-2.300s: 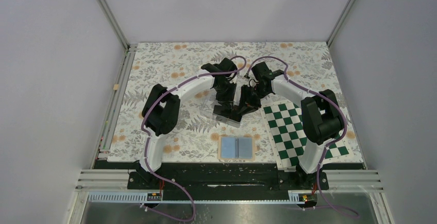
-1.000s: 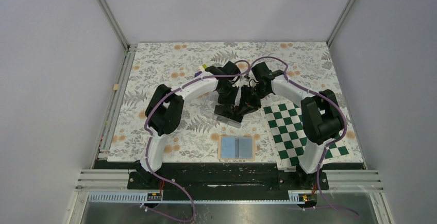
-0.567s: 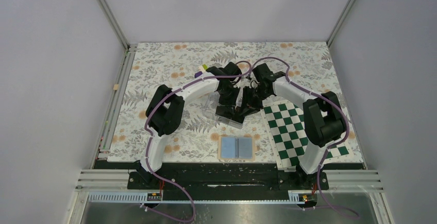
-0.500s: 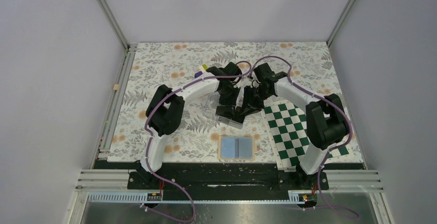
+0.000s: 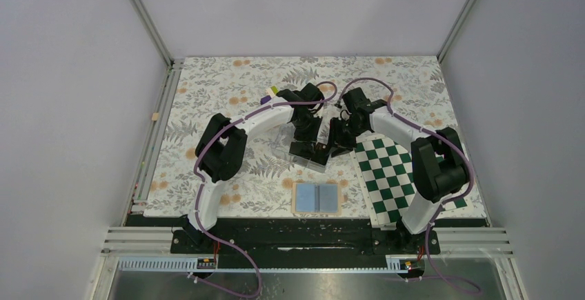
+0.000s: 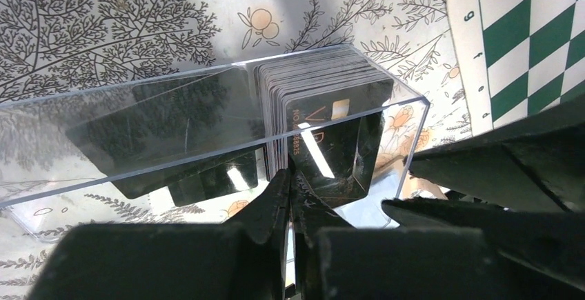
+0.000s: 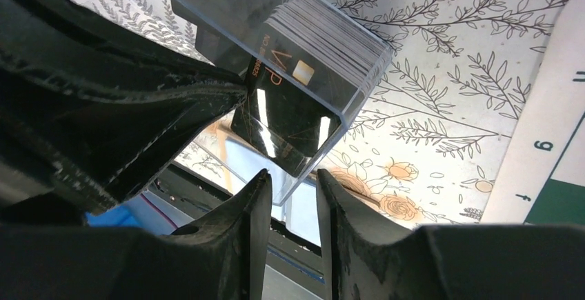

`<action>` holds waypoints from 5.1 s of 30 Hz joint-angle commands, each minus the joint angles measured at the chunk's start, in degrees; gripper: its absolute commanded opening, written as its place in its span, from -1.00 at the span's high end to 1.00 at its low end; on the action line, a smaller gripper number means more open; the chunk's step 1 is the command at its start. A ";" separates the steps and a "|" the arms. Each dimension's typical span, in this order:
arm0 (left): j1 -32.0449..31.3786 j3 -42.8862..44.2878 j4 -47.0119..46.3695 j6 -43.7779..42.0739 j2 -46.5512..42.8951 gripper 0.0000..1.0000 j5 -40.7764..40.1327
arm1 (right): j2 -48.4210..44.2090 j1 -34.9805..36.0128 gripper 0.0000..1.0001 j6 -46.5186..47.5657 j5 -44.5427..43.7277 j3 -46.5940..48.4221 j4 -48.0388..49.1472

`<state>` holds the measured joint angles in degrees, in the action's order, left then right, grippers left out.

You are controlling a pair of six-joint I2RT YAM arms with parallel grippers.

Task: Put the credit cards into the card holder
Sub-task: Pick up the credit card from the storage box, then insert the credit card into the card holder.

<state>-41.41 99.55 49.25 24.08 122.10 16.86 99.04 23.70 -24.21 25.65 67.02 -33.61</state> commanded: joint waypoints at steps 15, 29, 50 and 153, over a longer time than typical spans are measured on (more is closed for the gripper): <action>-0.14 0.37 -2.60 0.30 -3.10 0.70 -1.06 | 3.18 -0.17 0.60 0.51 2.72 -0.31 1.10; -0.18 0.60 0.04 -0.26 -0.03 0.76 -2.12 | 3.84 -0.15 0.60 0.58 3.31 -0.14 1.04; -1.21 1.03 -3.15 1.76 -3.85 0.95 1.79 | 4.50 -0.23 0.59 0.58 3.89 0.14 1.07; -0.52 -71.22 -61.07 44.71 -59.39 0.04 9.82 | -39.35 -0.50 1.00 -19.93 25.08 -35.07 27.43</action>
<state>-43.64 25.39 -33.19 80.73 68.97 34.59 60.73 22.94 -51.57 57.84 32.14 0.19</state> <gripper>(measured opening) 0.443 0.020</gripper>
